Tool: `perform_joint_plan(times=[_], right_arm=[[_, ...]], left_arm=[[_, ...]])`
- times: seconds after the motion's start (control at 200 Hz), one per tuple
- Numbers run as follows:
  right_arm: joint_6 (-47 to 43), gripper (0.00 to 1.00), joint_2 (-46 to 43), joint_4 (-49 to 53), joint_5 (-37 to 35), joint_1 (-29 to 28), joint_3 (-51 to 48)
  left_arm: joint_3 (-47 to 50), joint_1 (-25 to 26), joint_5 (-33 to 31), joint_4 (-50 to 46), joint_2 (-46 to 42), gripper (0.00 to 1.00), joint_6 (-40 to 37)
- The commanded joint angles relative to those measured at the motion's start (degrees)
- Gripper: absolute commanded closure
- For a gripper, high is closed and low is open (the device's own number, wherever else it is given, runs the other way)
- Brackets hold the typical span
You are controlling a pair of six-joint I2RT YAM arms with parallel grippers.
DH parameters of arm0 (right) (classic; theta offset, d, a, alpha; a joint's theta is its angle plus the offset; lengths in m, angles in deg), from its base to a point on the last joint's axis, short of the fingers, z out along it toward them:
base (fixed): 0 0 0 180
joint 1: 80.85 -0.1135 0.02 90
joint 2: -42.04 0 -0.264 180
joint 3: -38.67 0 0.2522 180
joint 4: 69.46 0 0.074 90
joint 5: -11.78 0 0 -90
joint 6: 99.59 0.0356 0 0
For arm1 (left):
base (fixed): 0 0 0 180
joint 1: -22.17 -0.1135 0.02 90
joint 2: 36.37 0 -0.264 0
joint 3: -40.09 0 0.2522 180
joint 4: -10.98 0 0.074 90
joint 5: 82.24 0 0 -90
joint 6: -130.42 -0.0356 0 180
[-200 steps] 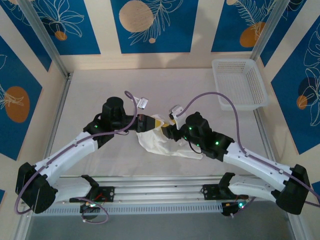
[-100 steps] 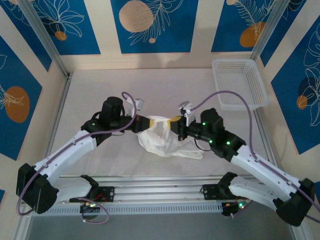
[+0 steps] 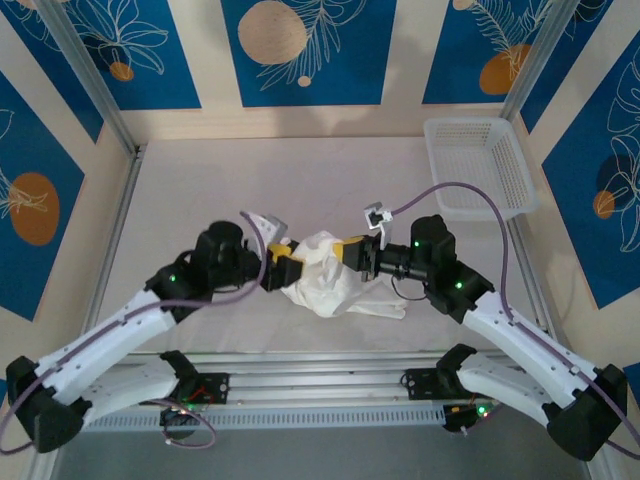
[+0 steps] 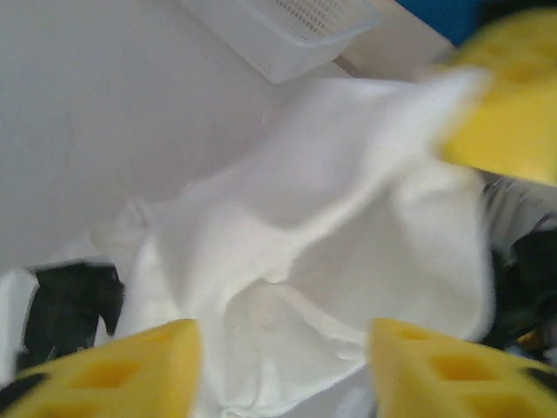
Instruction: Fold the inside-out t-shirt
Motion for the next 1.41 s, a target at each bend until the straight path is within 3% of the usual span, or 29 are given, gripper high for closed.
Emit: perform_joint_plan(times=[0.0, 0.095, 0.23, 0.305, 0.4, 0.495, 0.57, 0.735, 0.955, 1.12, 1.235, 1.335, 1.4], right_arm=[[1.3, 1.0, 0.6, -1.6, 0.9, 0.2, 0.8], [1.6, 1.0, 0.7, -1.9, 0.3, 0.2, 0.7], [2.1, 1.0, 0.6, -2.3, 0.7, 0.2, 1.0], [2.3, 1.0, 0.5, -2.0, 1.0, 0.2, 1.1], [2.4, 1.0, 0.5, -1.8, 1.5, 0.1, 1.2], [2.6, 1.0, 0.5, -1.9, 2.2, 0.1, 1.3], [2.8, 1.0, 0.5, -1.7, 2.4, 0.1, 1.2], [2.8, 1.0, 0.4, -0.8, 1.7, 0.0, 0.9], [2.8, 1.0, 0.3, 0.8, -0.2, 0.3, -0.1], [3.2, 1.0, 0.7, 0.3, -0.2, 0.5, -0.3], [3.4, 1.0, 1.0, 0.5, 0.0, 0.6, -0.1], [3.3, 1.0, 1.2, 0.9, -0.2, 0.7, 0.1], [3.5, 1.0, 1.2, 0.8, -0.1, 0.7, 0.1]], left_arm=[[-0.5, 8.7, -28.5, -2.9, 1.2, 0.6, -2.5], [-2.8, 14.6, -35.8, -1.5, 6.0, 0.63, -1.6], [-6.2, 14.8, -34.0, -0.2, 14.0, 0.64, 2.8], [-5.9, 14.6, -30.1, 4.5, 16.4, 0.53, 2.3], [-6.8, 13.6, -31.8, 4.4, 19.3, 0.4, 4.7], [-7.4, 12.7, -34.8, 3.9, 20.5, 0.37, 5.3], [-7.3, 11.1, -33.2, 4.9, 20.0, 0.37, 5.8], [-7.4, 8.3, -29.0, 6.0, 18.2, 0.54, 6.4], [-4.7, 7.1, -17.6, 9.8, 13.0, 0.72, 2.8], [-3.4, 6.3, -13.9, 9.2, 11.4, 1.0, 2.2], [-3.0, 5.4, -12.4, 9.2, 11.5, 1.0, 3.4], [-2.3, 5.2, -5.5, 13.0, 12.1, 1.0, 2.4], [-2.9, 5.2, -2.6, 13.7, 13.7, 0.85, 2.4]])
